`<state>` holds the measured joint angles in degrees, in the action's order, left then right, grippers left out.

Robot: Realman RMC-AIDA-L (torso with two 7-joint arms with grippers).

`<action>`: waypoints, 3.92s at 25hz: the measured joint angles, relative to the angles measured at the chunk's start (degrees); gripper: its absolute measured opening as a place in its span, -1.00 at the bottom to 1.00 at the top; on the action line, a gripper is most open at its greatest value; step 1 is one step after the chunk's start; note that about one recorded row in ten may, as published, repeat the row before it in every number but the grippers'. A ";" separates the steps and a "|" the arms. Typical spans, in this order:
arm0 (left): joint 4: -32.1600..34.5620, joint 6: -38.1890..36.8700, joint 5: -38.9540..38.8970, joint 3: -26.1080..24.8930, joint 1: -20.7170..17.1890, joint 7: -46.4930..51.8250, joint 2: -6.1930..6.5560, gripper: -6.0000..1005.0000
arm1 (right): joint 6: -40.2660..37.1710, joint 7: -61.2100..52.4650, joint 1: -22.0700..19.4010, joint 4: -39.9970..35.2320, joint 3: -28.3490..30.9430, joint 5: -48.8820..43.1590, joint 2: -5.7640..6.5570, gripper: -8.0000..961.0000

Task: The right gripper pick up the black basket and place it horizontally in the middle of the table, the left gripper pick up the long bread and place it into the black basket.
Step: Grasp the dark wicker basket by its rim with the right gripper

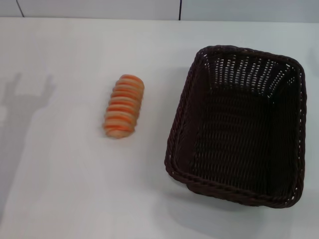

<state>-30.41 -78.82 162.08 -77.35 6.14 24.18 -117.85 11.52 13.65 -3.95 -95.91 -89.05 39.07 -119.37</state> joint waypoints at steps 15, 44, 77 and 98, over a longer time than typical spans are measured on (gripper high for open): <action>-0.40 -0.19 1.21 0.33 0.31 0.00 -0.08 0.71 | -5.80 -5.64 9.86 8.14 2.47 -24.44 -0.31 0.45; -0.49 -4.06 1.56 -0.70 -1.12 7.30 1.48 0.71 | 58.08 -37.58 17.54 -13.52 -7.40 -36.35 0.25 0.44; 2.74 -4.66 3.33 -4.19 2.73 8.97 4.88 0.71 | 87.05 -49.05 22.97 -19.65 -8.61 -28.49 0.10 0.44; 3.61 -6.04 3.33 -4.48 2.70 9.04 4.90 0.71 | 82.11 -47.83 22.62 -12.58 -11.67 -26.91 0.20 0.40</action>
<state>-26.80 -84.86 165.41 -81.83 8.84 33.23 -112.94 93.63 -34.18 18.67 -108.48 -100.73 12.17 -119.18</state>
